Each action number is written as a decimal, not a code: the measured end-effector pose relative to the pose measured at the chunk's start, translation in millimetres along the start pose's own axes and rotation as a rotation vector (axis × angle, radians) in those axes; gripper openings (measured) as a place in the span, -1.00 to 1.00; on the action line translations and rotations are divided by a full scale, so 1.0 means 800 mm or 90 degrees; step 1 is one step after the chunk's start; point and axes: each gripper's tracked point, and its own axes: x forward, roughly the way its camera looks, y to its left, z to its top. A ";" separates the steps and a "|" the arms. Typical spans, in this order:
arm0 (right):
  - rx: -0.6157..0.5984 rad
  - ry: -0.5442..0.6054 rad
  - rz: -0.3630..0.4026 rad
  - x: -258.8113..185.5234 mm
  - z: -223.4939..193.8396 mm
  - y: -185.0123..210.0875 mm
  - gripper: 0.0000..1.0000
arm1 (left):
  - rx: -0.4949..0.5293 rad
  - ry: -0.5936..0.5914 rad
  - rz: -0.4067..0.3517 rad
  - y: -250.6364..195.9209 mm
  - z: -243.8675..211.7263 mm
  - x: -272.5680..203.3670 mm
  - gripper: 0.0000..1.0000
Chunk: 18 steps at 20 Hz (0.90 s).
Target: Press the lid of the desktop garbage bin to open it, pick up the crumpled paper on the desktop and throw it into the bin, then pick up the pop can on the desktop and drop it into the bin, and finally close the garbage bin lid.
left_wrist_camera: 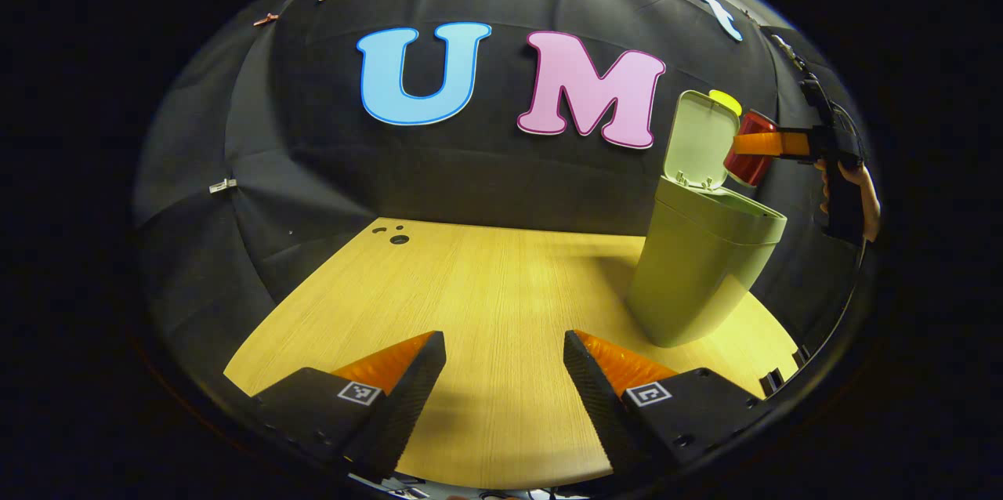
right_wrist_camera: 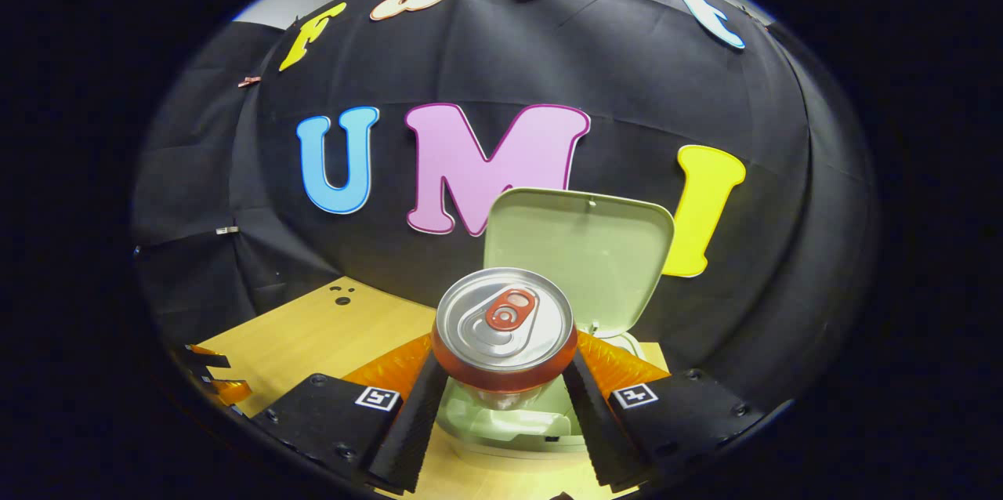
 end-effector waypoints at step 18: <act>0.004 0.065 0.001 0.046 -0.064 -0.015 0.69 | 0.010 0.038 0.014 -0.014 -0.003 0.027 0.94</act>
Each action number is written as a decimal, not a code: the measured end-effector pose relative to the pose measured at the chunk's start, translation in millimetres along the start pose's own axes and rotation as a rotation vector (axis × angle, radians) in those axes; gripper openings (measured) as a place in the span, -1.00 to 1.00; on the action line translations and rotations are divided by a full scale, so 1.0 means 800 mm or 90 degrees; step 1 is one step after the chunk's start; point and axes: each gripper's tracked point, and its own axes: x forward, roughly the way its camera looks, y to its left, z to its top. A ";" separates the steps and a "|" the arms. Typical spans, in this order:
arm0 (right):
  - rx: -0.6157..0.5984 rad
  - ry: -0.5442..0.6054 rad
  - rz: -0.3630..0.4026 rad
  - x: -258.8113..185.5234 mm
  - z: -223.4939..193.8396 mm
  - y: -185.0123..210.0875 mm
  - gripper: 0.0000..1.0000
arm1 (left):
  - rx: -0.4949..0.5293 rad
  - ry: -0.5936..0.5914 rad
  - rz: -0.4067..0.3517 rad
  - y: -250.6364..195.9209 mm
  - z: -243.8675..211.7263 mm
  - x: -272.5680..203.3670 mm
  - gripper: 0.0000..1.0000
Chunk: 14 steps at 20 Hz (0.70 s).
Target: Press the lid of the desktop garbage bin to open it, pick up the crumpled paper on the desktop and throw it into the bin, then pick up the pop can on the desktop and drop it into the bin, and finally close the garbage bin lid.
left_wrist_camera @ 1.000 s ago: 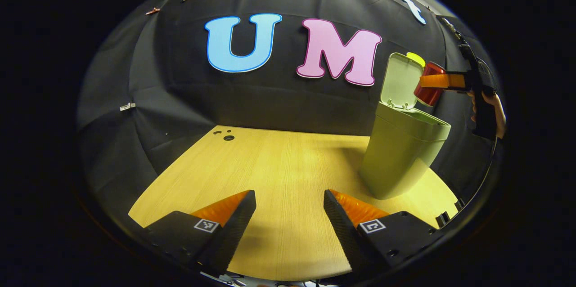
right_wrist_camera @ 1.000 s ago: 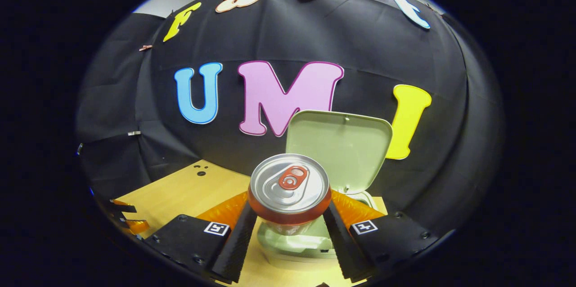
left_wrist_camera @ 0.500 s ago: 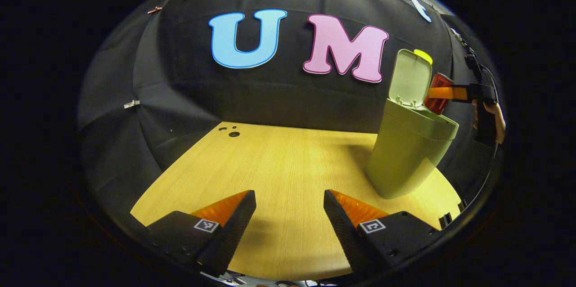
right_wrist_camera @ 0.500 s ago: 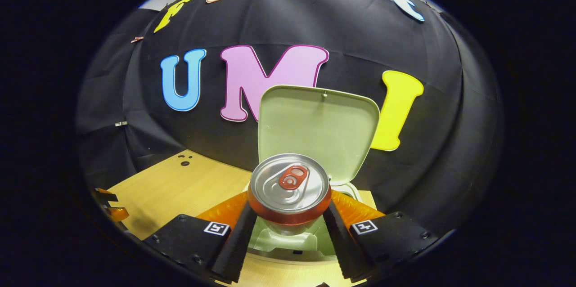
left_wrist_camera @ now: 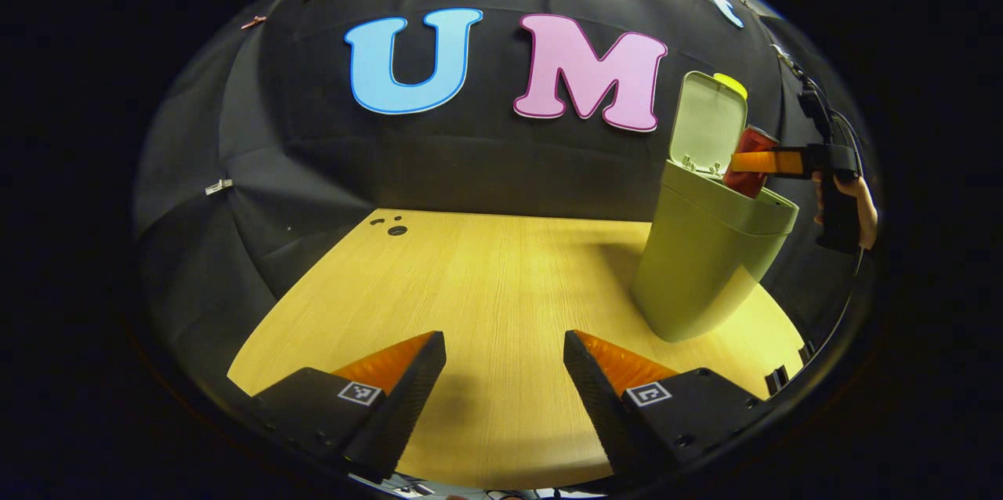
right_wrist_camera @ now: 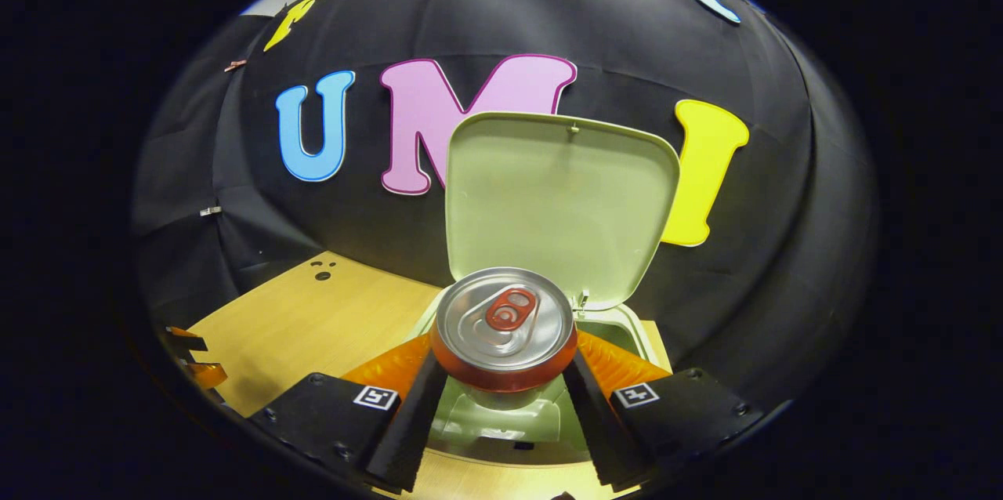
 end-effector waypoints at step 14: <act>0.015 -0.081 0.001 -0.044 0.088 -0.016 0.95 | 0.001 0.009 0.008 -0.015 -0.007 -0.002 0.94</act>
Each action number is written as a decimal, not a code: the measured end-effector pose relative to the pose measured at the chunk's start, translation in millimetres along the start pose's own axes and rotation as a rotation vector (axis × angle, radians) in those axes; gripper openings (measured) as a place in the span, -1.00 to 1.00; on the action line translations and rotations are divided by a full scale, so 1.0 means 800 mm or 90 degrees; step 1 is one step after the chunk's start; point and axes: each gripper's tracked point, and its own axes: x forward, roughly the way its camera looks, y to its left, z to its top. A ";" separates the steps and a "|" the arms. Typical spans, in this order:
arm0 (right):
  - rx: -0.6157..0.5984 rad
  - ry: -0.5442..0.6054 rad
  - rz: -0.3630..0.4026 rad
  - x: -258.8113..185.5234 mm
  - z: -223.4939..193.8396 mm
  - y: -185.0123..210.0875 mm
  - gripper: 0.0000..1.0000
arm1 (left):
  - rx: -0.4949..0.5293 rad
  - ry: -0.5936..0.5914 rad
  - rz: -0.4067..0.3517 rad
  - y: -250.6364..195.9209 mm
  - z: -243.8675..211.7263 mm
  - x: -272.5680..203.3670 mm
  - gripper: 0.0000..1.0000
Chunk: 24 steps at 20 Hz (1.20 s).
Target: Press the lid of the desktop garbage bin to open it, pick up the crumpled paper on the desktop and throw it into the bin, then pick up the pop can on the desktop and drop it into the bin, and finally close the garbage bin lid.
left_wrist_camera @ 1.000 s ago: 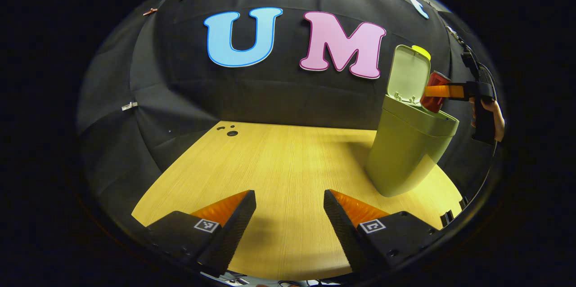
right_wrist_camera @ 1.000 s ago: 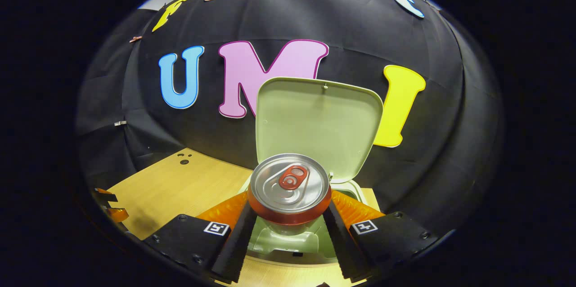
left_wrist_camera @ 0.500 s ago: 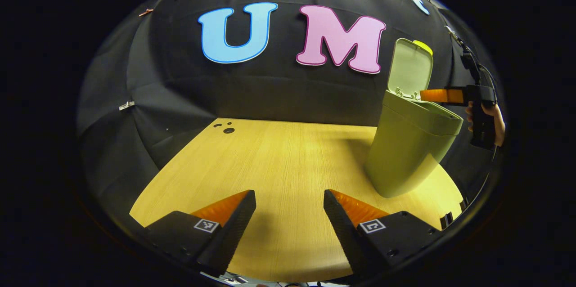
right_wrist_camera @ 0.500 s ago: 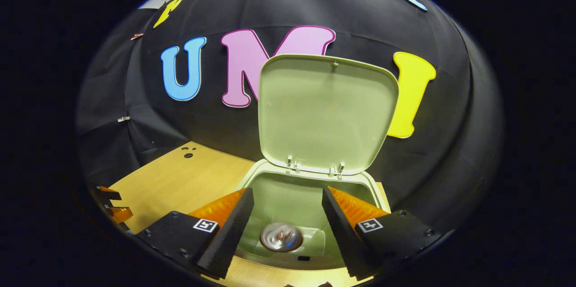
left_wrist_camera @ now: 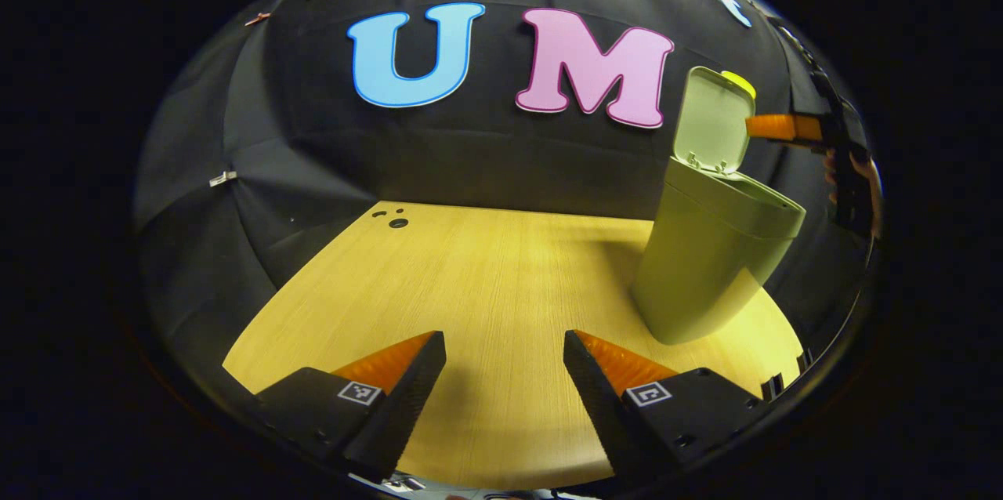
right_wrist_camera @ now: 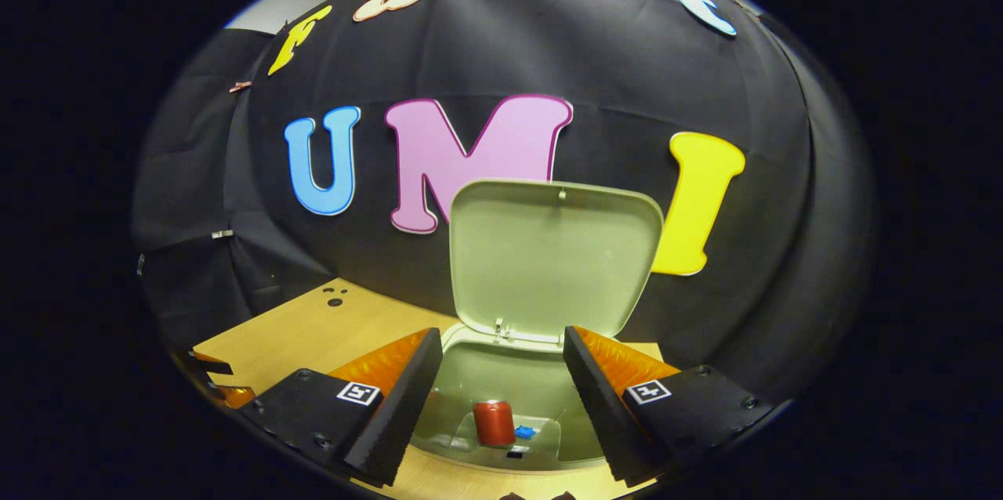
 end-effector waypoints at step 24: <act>-0.009 -0.043 -0.034 0.108 0.172 -0.033 0.95 | -0.100 -0.018 0.123 0.093 -0.032 -0.051 0.94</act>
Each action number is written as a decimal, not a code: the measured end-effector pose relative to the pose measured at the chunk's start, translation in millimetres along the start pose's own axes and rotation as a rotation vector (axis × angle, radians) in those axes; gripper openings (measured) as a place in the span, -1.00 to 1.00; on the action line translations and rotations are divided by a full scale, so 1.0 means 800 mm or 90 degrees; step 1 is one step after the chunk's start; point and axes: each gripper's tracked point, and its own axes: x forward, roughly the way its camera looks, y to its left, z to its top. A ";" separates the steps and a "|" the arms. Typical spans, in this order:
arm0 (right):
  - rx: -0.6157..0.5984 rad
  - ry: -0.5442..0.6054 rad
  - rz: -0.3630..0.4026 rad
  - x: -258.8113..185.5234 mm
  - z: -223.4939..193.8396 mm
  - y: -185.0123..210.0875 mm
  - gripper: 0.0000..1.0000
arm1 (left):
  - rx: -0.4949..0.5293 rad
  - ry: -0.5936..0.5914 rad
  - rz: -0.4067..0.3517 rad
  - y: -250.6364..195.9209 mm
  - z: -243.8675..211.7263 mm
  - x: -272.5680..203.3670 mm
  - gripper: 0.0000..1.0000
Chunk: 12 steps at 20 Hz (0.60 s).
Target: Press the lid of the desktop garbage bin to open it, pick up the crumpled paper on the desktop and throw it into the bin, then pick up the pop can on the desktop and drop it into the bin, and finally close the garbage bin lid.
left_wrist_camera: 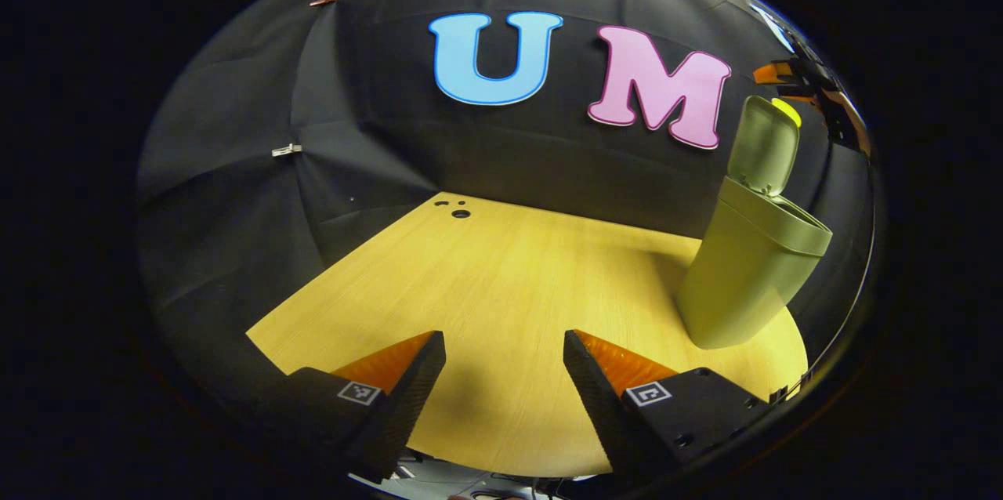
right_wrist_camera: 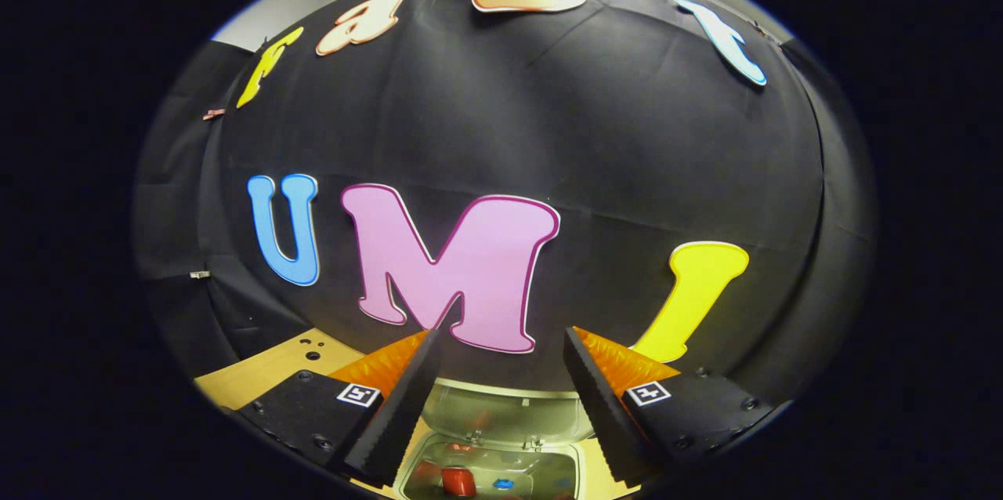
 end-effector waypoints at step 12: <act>0.019 0.064 0.010 0.003 -0.043 0.004 0.94 | -0.013 0.009 0.039 0.023 -0.015 -0.017 0.94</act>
